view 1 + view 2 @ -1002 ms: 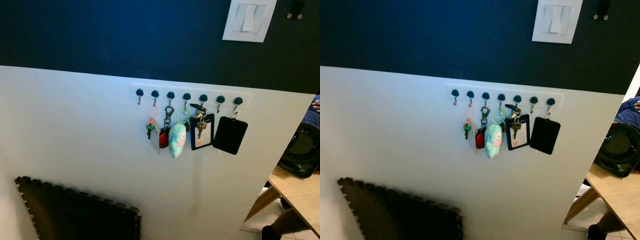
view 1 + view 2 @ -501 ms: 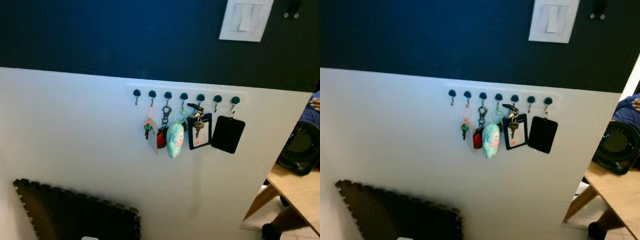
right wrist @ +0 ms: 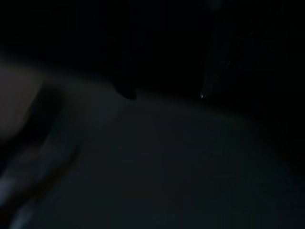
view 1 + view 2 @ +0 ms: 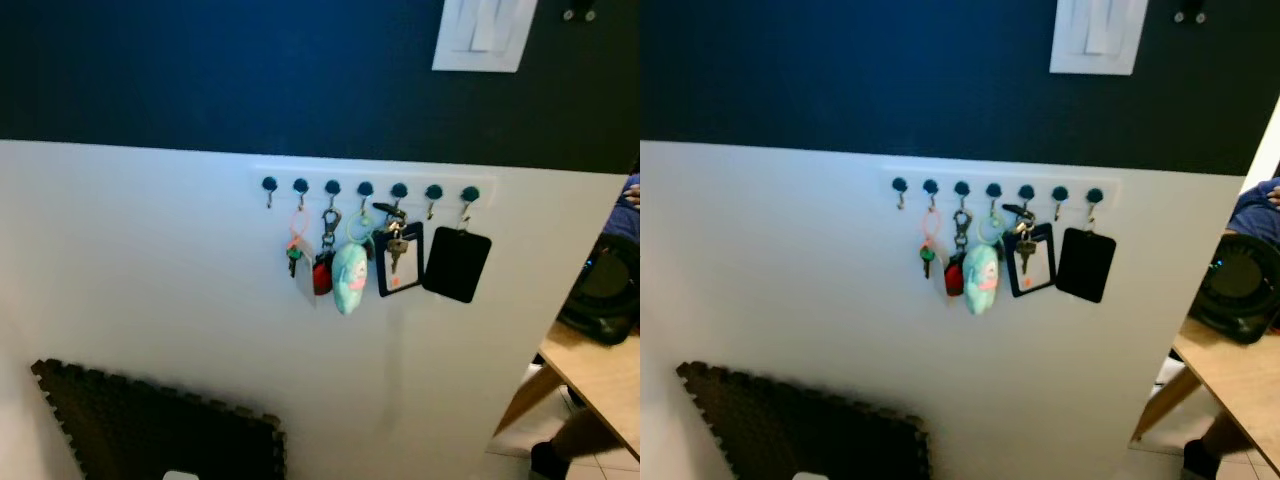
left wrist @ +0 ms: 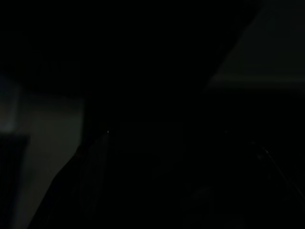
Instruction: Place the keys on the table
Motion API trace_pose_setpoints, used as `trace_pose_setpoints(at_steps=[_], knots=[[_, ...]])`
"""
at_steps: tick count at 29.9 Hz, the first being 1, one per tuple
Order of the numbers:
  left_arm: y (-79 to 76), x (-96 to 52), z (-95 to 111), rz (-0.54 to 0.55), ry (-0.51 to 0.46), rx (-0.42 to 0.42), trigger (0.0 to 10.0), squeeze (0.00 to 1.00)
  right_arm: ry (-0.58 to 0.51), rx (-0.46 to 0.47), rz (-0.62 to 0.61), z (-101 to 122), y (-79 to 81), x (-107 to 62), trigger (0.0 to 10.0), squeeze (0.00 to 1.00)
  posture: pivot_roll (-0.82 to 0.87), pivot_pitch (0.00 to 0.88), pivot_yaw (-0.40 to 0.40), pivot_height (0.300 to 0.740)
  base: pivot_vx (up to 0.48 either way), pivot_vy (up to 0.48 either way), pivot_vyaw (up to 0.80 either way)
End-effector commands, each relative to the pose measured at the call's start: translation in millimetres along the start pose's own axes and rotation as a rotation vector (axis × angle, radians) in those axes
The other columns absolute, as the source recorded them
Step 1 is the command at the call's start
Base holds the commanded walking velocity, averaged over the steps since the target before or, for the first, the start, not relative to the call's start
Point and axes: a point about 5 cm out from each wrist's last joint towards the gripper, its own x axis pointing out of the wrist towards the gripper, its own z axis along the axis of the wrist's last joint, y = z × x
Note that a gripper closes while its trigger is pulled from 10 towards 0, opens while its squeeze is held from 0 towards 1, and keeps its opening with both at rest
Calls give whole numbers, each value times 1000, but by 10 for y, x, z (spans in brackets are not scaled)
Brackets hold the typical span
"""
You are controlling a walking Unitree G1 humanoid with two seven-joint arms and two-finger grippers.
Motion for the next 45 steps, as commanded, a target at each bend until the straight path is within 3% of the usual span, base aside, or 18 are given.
trace_pose_setpoints(at_steps=[1, 2, 4, 6, 10, 11, 13, 14, 15, 16, 20, 25, 26, 27, 28, 30, 39, 45], knots=[[-74, -9, 120, -76, -114, -46, 10000, 0, -190, -79, 15, 277, 23, 37, 10000, 0, 54, 37, -19, 740, 0, 0, 0], [-74, -9, 120, -76, -114, -46, 10000, 0, -190, -79, 15, 277, 23, 37, 10000, 0, 54, 37, -19, 740, 0, 0, 0], [-149, -19, 240, -173, -189, -87, 10000, 0, -365, -63, -31, 591, -51, 70, 10000, 0, 56, 43, -11, 740, 0, 0, 0], [-185, -24, 280, -214, -210, -102, 10000, 0, -419, -42, -56, 695, -94, 75, 10000, 0, 56, 43, -11, 740, 0, 0, 0], [-395, -97, 632, -429, -363, -80, 10000, 0, -678, 18, -140, 1240, -272, 54, 10000, 0, 59, 54, -4, 740, 0, 0, 0], [-395, -97, 632, -429, -363, -80, 10000, 0, -678, 18, -140, 1240, -272, 54, 10000, 0, 59, 54, -4, 740, 0, 0, 0], [-535, -192, 902, -571, -460, -77, 10000, 0, -792, 20, -110, 1491, -276, 19, 10000, 20, 62, 56, -4, 740, 0, 0, 0], [-588, -225, 992, -620, -486, -61, 10000, 0, -820, 28, -96, 1563, -273, 12, 10000, 459, 64, 56, -4, 740, 0, 0, 0], [-634, -253, 1074, -660, -509, -49, 10000, 0, -841, 36, -81, 1624, -268, 11, 10000, 1000, 63, 56, -4, 740, 0, 0, 0], [-634, -253, 1074, -660, -509, -49, 10000, 0, -841, 36, -81, 1624, -268, 11, 10000, 1000, 63, 56, -4, 740, 0, 0, 0], [-812, -369, 1483, -759, -644, 13, 10000, 0, -933, 49, -36, 1901, -245, -31, 10000, 1000, 63, 56, -5, 740, 0, 0, 0], [-988, -520, 1802, -851, -740, 47, 10000, 0, -1000, 67, -32, 2118, -263, -108, 10000, 1000, 63, 59, -7, 740, 0, 0, 0], [-1026, -555, 1856, -872, -754, 53, 10000, 0, -1012, 78, -42, 2157, -287, -130, 10000, 576, 62, 60, -7, 740, 0, 0, 0], [-1053, -597, 1900, -891, -760, 58, 10000, 0, -1020, 91, -54, 2190, -322, -155, 10000, 447, 62, 60, -7, 740, 0, 0, 0], [-1053, -597, 1900, -891, -760, 58, 10000, 0, -1020, 91, -54, 2190, -322, -155, 10000, 447, 62, 60, -7, 740, 0, 0, 0], [-1087, -652, 1959, -916, -766, 64, 10000, 0, -1037, 110, -93, 2258, -414, -193, 10000, 0, 59, 61, -2, 740, 0, 0, 0], [-1156, -760, 2062, -992, -762, 30, 10000, 0, -1113, 114, -181, 2519, -708, -324, 10000, 0, 52, 65, 0, 740, 0, 0, 0], [-1184, -794, 2098, -998, -758, 21, 10000, 0, -1050, 137, -168, 2495, -813, -256, 10000, 0, 52, 65, -2, 740, 0, 0, 0]])
